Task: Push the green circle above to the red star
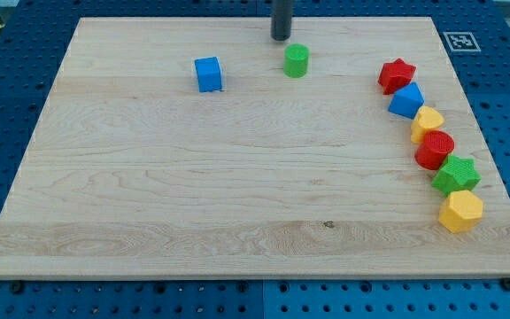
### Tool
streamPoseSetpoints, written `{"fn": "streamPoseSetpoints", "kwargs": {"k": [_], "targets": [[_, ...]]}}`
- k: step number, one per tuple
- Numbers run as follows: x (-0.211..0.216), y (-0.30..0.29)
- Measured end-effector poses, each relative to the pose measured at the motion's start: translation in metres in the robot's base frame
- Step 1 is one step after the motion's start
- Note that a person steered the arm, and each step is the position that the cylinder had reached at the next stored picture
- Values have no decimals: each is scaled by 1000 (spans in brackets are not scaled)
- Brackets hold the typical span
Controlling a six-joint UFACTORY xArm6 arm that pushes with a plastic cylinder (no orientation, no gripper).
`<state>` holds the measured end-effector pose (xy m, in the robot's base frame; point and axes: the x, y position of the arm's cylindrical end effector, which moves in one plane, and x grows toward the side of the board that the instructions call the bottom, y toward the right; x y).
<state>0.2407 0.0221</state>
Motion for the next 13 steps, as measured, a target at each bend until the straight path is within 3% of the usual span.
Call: {"fn": "streamPoseSetpoints", "kwargs": {"k": [2, 5, 7, 9, 13], "targets": [[74, -10], [74, 58], [71, 64], [42, 66], [41, 134]]}}
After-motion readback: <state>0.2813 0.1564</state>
